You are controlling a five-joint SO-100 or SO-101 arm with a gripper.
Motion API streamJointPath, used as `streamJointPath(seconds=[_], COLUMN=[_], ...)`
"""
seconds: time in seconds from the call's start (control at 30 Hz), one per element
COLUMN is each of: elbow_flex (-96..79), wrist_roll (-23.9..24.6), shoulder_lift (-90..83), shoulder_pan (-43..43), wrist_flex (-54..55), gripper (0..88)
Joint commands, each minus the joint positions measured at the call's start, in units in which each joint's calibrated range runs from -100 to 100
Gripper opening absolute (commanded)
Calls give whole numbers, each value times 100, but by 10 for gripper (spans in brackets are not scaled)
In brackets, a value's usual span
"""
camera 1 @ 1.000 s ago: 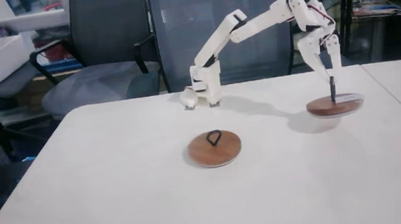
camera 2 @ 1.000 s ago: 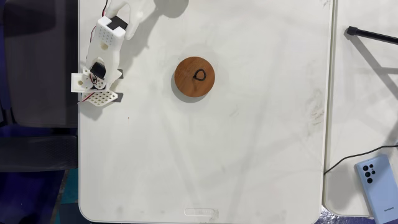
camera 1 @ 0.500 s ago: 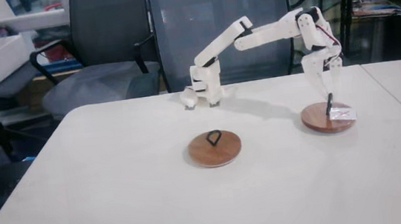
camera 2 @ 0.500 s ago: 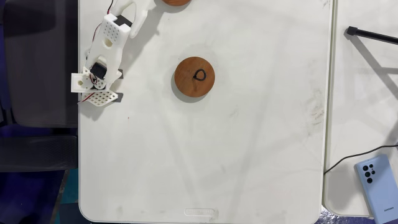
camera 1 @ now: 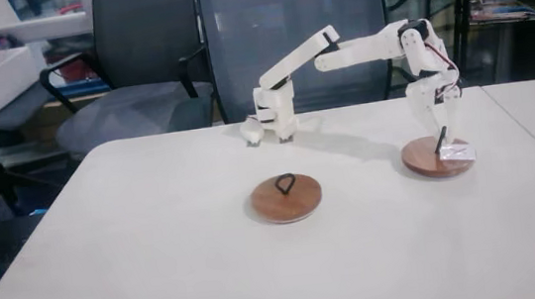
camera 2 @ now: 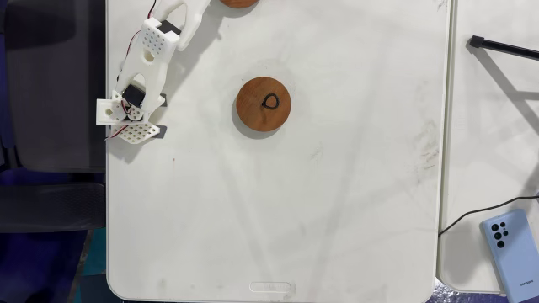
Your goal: Pick the lid with the red cross and place it on the side.
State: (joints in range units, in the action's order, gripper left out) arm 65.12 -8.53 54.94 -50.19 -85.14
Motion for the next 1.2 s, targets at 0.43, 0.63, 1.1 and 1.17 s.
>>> streamJointPath(seconds=[0.43, 0.63, 1.1, 1.17], elbow_flex=[188, 188, 88, 88], wrist_roll=[122, 122, 78, 98], shoulder_lift=[-138, -53, -147, -147], shoulder_pan=[15, 15, 217, 323], wrist_flex=[53, -7, -41, -58], gripper=[229, 232, 232, 232])
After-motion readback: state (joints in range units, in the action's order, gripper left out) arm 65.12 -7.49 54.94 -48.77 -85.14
